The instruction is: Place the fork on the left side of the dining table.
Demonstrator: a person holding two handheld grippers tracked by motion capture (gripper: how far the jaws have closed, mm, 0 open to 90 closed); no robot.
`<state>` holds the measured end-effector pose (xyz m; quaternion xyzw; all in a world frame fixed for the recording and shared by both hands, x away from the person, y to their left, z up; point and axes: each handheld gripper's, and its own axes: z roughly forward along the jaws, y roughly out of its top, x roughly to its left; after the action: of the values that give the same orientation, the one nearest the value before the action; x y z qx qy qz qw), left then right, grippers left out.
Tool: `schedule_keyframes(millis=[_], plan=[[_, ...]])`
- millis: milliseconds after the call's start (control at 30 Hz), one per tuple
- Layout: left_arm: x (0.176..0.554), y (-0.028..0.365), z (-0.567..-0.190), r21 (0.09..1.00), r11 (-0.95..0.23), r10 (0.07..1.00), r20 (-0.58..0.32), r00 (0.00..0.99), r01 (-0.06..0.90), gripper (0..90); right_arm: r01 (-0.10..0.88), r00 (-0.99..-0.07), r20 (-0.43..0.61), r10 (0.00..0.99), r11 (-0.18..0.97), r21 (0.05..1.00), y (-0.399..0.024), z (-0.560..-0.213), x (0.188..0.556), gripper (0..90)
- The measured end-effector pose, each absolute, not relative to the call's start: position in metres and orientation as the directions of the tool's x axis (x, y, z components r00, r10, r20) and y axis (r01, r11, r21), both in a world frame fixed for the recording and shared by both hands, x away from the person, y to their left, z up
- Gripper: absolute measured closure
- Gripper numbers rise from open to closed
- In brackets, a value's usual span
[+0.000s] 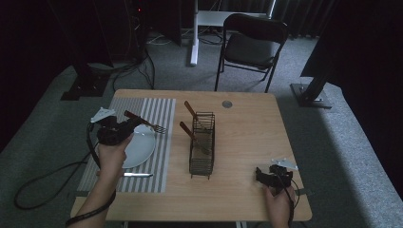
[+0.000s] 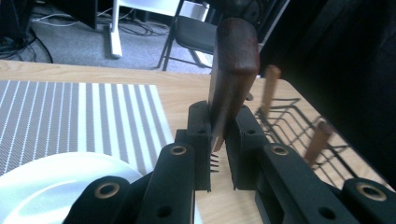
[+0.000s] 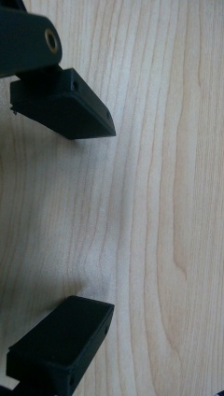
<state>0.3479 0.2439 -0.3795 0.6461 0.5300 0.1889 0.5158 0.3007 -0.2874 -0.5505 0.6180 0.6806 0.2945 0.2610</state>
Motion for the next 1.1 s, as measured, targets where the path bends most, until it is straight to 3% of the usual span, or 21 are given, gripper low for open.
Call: schedule_keyframes(millis=[233, 733, 1100], plan=[[0.370, 0.255, -0.395, 0.874, 0.129, 0.880, -0.319, 0.352, 0.468, 80.7, 0.688, -0.100, 0.010, 0.995, 0.062, 0.723, -0.287, -0.551, 0.301, 13.1], [0.436, 0.274, -0.426, 0.830, 0.185, 0.913, -0.343, 0.220, 0.527, 80.7, 0.688, -0.100, 0.010, 0.995, 0.062, 0.723, -0.287, -0.551, 0.301, 13.1], [0.467, 0.302, -0.454, 0.768, 0.311, 0.866, -0.472, 0.166, 0.560, 80.7, 0.688, -0.100, 0.010, 0.995, 0.062, 0.723, -0.287, -0.551, 0.301, 13.1]])
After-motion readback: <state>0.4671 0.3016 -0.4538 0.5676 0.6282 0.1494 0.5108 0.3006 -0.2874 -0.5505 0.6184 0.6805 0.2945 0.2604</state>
